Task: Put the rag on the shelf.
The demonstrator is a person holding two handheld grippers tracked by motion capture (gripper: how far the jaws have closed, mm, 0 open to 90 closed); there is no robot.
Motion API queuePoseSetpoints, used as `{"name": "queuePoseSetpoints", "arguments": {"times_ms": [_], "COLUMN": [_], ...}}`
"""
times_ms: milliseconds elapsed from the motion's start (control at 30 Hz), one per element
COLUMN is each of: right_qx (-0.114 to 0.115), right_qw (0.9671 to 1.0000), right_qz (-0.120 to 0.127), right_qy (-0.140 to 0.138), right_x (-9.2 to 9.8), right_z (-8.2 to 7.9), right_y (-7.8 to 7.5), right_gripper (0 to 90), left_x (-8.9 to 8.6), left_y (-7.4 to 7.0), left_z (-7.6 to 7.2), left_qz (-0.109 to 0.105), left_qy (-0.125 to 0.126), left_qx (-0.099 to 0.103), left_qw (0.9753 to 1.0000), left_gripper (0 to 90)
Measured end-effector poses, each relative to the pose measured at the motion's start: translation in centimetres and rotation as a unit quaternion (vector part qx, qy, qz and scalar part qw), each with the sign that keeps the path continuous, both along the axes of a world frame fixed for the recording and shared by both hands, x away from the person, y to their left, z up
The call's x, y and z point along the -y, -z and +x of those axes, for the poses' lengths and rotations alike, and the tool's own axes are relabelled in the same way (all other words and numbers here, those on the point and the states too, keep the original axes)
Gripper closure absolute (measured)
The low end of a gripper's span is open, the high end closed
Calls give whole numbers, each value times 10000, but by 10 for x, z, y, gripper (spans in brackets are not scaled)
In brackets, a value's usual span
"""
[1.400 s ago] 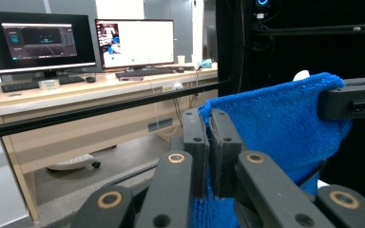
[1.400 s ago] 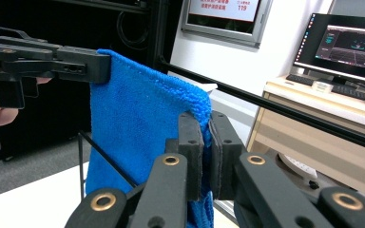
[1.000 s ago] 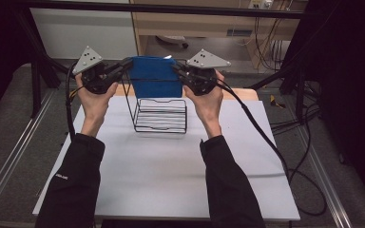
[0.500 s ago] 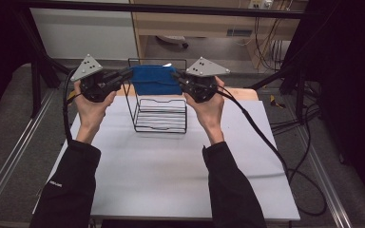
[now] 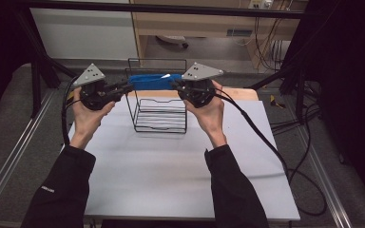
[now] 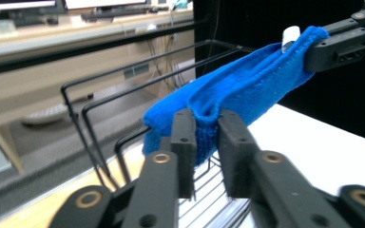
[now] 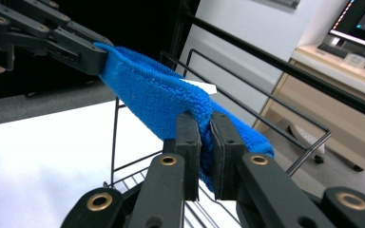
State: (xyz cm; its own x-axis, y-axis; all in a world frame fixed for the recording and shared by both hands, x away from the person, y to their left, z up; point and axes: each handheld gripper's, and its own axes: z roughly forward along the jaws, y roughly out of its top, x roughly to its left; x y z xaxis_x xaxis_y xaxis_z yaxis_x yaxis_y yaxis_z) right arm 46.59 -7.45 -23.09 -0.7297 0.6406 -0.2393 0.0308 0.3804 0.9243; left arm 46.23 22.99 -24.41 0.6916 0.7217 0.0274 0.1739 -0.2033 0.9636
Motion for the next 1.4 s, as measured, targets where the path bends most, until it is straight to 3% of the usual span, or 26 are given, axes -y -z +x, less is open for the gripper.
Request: {"name": "queuePoseSetpoints", "arguments": {"times_ms": [133,233,400,533,833,1000,1133,1233,1400], "right_qx": [-91,-129,-222,-268,-373,-441,-469,-578,-945], "right_qw": [9999,9998,9996,9994,9988,9982,9970,9957,9940], "right_qz": [-78,-155,-96,-104,-70,90,425,580,486], "right_qy": [-24,-53,-137,-177,-301,-402,-442,-439,-255], "right_x": [-1,-1,2,4,10,14,18,19,13], "right_z": [0,-1,-1,0,-1,-6,-12,-13,-2], "right_y": [1,2,8,11,18,13,5,2,14], "right_gripper": [840,838,830,821,747,572,465,549,816], "left_x": [-8,-9,3,13,21,20,21,24,27], "left_y": [-18,-26,-16,-5,5,6,8,10,15], "left_z": [-5,-7,2,8,10,10,11,11,11], "left_qz": [-283,-343,-81,158,460,544,599,658,690], "left_qy": [-53,-102,7,188,222,176,156,172,147], "left_qx": [-58,-138,-585,-805,-795,-748,-761,-732,-711], "left_qw": [9996,9993,9983,9965,9955,9956,9952,9950,9950], "left_gripper": [678,718,854,896,900,900,900,900,900]}}
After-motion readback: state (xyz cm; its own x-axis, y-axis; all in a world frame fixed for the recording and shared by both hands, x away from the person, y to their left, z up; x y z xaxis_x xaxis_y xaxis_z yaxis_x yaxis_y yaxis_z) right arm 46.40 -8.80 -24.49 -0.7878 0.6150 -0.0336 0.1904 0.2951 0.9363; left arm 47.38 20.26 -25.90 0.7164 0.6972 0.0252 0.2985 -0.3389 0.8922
